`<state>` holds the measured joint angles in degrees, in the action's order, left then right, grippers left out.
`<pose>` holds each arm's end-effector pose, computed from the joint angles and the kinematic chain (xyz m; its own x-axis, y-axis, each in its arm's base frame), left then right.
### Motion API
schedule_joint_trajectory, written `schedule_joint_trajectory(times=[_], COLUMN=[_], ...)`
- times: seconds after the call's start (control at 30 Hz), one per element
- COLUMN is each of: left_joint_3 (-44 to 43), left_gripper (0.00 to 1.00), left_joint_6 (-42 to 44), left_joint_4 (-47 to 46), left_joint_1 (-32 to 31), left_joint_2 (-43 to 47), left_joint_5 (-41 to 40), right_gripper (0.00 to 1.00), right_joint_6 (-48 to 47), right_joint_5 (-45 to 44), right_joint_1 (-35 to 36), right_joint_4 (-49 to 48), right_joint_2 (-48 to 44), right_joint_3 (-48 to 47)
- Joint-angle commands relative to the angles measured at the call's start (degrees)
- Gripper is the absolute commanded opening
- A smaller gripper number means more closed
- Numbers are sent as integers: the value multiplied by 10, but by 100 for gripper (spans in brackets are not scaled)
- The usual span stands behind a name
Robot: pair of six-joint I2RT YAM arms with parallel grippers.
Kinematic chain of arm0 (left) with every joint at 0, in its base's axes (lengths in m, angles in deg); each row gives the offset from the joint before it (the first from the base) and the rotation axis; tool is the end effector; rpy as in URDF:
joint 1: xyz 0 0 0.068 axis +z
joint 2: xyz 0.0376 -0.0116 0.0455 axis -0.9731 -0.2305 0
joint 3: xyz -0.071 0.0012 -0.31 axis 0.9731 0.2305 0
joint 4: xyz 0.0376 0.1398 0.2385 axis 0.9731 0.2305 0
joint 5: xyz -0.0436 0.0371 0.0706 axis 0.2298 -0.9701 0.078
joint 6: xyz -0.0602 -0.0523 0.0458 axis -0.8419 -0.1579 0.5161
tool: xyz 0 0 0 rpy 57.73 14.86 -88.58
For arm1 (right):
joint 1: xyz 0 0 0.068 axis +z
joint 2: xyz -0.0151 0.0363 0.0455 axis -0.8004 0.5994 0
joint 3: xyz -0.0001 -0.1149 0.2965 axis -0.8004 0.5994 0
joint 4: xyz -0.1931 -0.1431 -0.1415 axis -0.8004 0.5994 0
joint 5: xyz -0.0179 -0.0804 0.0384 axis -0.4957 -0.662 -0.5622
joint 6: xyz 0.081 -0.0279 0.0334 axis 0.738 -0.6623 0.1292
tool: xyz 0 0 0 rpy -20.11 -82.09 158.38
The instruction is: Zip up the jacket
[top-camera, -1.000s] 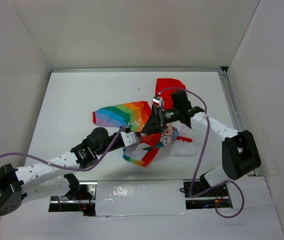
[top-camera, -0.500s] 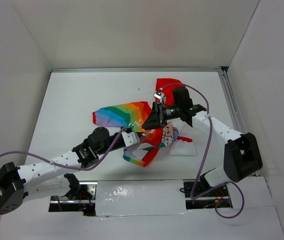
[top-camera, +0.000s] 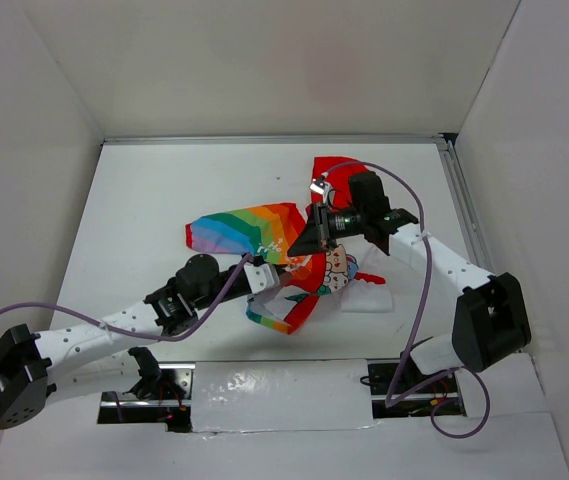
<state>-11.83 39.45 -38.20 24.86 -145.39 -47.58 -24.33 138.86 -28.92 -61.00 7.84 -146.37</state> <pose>0.1567 -0.2252 0.3042 0.2485 0.1425 -0.9581 0.8562 0.4302 0.2861 0.2728 0.1995 0.3036 -0.9165 -0.0876 -0.3904 -0.3977 0.3054 0.8652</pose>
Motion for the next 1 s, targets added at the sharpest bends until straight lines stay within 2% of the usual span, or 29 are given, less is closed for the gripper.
schedule_joint_trajectory(times=[0.0, 0.13, 0.17, 0.2, 0.23, 0.43, 0.5, 0.57, 0.6, 0.63, 0.8, 0.97], left_joint_3=[-11, -9, -7, 0, 2, 1, 3, 1, 0, -3, -1, 6], left_gripper=[0, 0, 0, 0, 0, 0, 0, 0, 0, 0, 0, 0], left_joint_6=[17, 19, 17, 17, 17, 23, 20, 21, 19, 19, 19, 24], left_joint_4=[-47, -42, -43, -51, -53, -38, -40, -39, -39, -35, -43, -54], left_joint_1=[1, 0, 1, 0, 0, 0, 0, 1, 0, 0, 0, 0], left_joint_2=[12, 22, 26, 34, 38, 62, 67, 63, 62, 55, 42, 39], left_joint_5=[15, 19, 21, 20, 20, 33, 38, 40, 38, 34, 26, 15], right_gripper=[0, 0, 0, 0, 0, 0, 0, 15, 32, 42, 50, 51], right_joint_6=[-14, -21, -28, -33, -34, -14, -17, -18, -15, 0, 30, 64], right_joint_5=[2, -53, -86, -165, -188, -201, -179, -111, -68, -51, 11, 28], right_joint_1=[8, 8, 10, 13, 14, 4, 4, 4, 6, 4, 2, 2], right_joint_4=[6, 4, 22, 35, 46, 0, -9, -17, -19, -25, -61, -76], right_joint_2=[-14, -30, -41, -47, -48, -90, -91, -82, -75, -65, -54, -55], right_joint_3=[-26, -15, -15, -16, -15, 34, 34, 25, 22, 21, 21, 20])
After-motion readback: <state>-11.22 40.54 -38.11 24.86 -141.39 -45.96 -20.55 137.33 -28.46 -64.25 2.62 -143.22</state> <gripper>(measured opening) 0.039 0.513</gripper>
